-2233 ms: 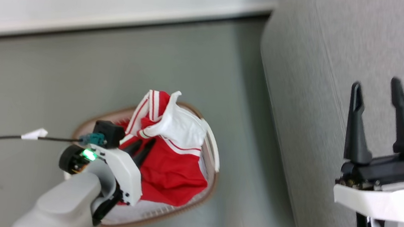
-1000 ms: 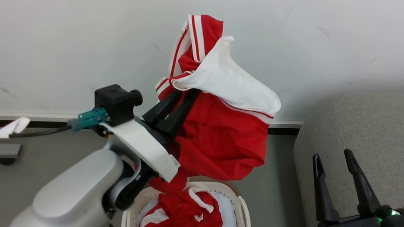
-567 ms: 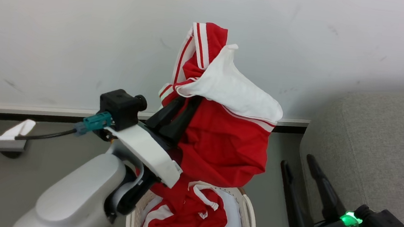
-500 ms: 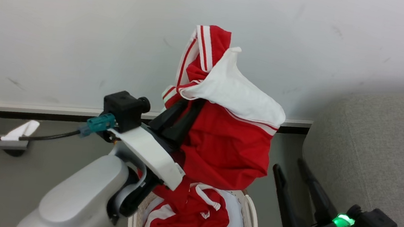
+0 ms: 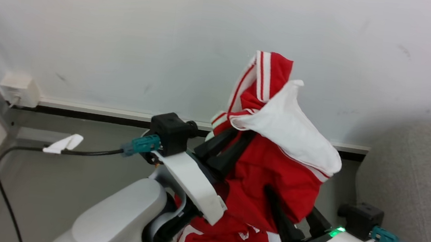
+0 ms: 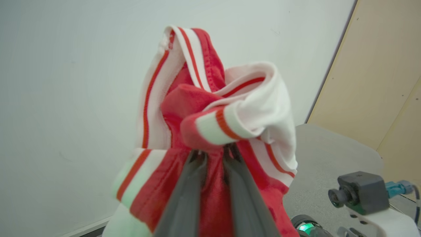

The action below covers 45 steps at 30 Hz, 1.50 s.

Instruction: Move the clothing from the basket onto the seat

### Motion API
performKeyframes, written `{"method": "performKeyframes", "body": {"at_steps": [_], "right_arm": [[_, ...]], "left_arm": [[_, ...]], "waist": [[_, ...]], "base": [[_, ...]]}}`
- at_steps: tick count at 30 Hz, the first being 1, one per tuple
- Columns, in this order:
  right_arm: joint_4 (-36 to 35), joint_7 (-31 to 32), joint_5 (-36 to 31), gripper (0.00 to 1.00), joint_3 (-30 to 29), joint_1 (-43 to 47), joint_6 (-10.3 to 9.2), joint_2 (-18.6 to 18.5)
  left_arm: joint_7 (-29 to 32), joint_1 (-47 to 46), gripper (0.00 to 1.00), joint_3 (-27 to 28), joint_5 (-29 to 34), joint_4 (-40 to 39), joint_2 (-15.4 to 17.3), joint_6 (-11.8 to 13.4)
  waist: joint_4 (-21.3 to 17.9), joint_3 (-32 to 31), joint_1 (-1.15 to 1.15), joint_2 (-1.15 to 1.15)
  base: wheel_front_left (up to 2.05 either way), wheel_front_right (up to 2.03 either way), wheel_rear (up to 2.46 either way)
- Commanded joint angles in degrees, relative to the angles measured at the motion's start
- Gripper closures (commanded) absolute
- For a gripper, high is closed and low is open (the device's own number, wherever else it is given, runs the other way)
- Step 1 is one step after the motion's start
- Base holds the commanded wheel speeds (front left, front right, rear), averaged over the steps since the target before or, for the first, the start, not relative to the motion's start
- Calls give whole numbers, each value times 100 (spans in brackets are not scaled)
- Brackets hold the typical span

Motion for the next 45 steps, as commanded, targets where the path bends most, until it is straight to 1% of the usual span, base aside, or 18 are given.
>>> {"method": "performKeyframes", "body": {"at_steps": [1,5,9,10,11,12,17,25,30,35,36,38,39,45], "right_arm": [[123,-60,128,0,207,-189,-11,-24],[428,-118,311,0,569,-446,-12,-24],[594,-152,431,0,768,-569,-12,33],[644,-153,458,51,827,-613,-12,40],[678,-147,474,78,849,-652,-12,47],[682,-150,482,100,829,-676,-12,61],[604,-151,346,100,658,-605,-12,77],[298,-153,-25,100,150,-438,-12,28],[-12,-153,-250,100,-368,-283,-12,-14],[-314,-153,-616,100,-1141,-102,-12,18],[-390,-154,-702,100,-1349,-61,-12,48],[-526,-154,-882,100,-1692,28,-12,110],[-604,-154,-972,100,-1861,58,-12,131],[-959,-153,-1358,100,-2594,219,-12,303]], "left_arm": [[26,27,100,-27,-48,22,-44,-45],[63,61,100,-100,-103,58,-126,-95],[82,63,100,-128,-116,75,-141,-89],[87,64,100,-129,-117,77,-133,-79],[90,68,100,-130,-118,78,-123,-71],[90,75,100,-132,-122,77,-115,-71],[83,92,100,-131,-113,56,-69,-33],[7,164,100,-82,-130,96,11,37],[-27,210,100,-55,-169,121,49,61],[-25,240,100,-54,-192,122,76,67],[-32,249,91,-54,-192,121,85,71],[-47,268,32,-55,-189,113,99,78],[-63,276,0,-48,-191,111,102,85],[-135,376,0,-108,-135,53,93,82]], "waist": [[193,-49,0,0],[374,-115,0,0],[464,-157,0,0],[482,-164,0,0],[493,-169,0,0],[502,-176,0,0],[499,-163,0,0],[318,-73,0,0],[187,-27,0,0],[36,28,0,0],[3,42,0,0],[-62,65,0,0],[-97,76,0,0],[-334,126,0,0]], "base": [[0,0,0],[0,0,0],[0,0,0],[0,0,0],[0,0,0],[0,0,0],[0,0,0],[0,0,0],[0,0,0],[0,0,0],[0,0,0],[0,0,0],[0,0,0],[0,0,0]]}}
